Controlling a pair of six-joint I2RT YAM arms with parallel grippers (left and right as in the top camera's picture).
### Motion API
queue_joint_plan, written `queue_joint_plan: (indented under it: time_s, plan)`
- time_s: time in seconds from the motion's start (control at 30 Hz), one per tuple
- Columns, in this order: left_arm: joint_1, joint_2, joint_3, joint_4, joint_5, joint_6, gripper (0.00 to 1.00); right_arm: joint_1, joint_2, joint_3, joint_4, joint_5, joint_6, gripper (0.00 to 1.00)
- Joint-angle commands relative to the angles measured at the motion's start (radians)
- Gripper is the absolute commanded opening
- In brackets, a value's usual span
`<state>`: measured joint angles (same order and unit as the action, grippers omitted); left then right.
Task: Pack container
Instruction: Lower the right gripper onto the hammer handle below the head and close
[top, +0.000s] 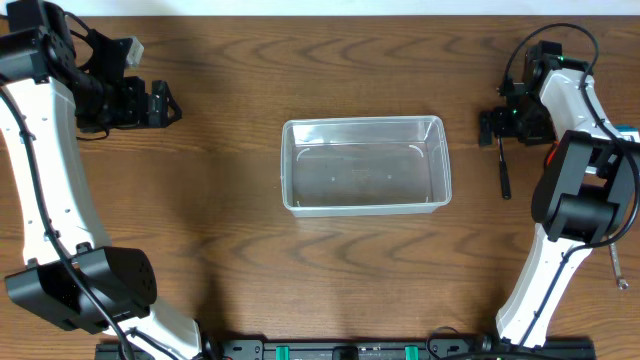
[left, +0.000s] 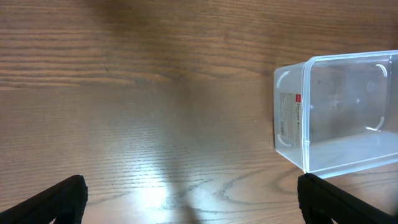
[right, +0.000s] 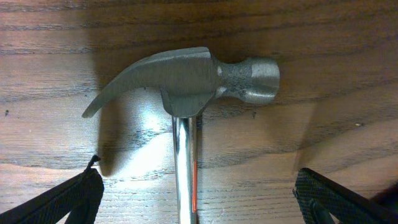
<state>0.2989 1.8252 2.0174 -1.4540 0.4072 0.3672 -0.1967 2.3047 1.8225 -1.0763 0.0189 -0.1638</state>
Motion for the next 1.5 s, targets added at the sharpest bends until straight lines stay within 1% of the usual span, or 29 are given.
queue_joint_plan:
  time_s: [0.0, 0.2, 0.8, 1.27, 1.3, 1.37, 1.47]
  plan:
    - [0.003, -0.003, -0.004, 0.000, -0.008, 0.010, 0.98, 0.002, 0.021, 0.008, -0.001, -0.001, 0.018, 0.99]
    - [0.003, -0.003, -0.004, 0.000, -0.008, 0.010, 0.98, 0.002, 0.021, 0.008, -0.003, -0.035, -0.007, 0.99]
    - [0.003, -0.003, -0.004, 0.000, -0.008, 0.010, 0.98, 0.002, 0.023, 0.008, -0.004, -0.035, -0.006, 0.99]
    - [0.003, -0.003, -0.004, 0.000, -0.009, 0.010, 0.98, 0.002, 0.058, 0.008, -0.013, -0.034, -0.009, 0.99]
    - [0.003, -0.003, -0.004, 0.000, -0.008, 0.010, 0.98, 0.002, 0.058, 0.008, -0.012, -0.034, -0.009, 0.97]
    - [0.003, -0.003, -0.004, 0.001, -0.009, 0.010, 0.98, 0.002, 0.058, 0.008, -0.005, -0.034, -0.009, 0.90]
    - [0.003, -0.003, -0.004, 0.001, -0.009, 0.010, 0.98, 0.002, 0.058, 0.008, 0.003, -0.034, -0.009, 0.81]
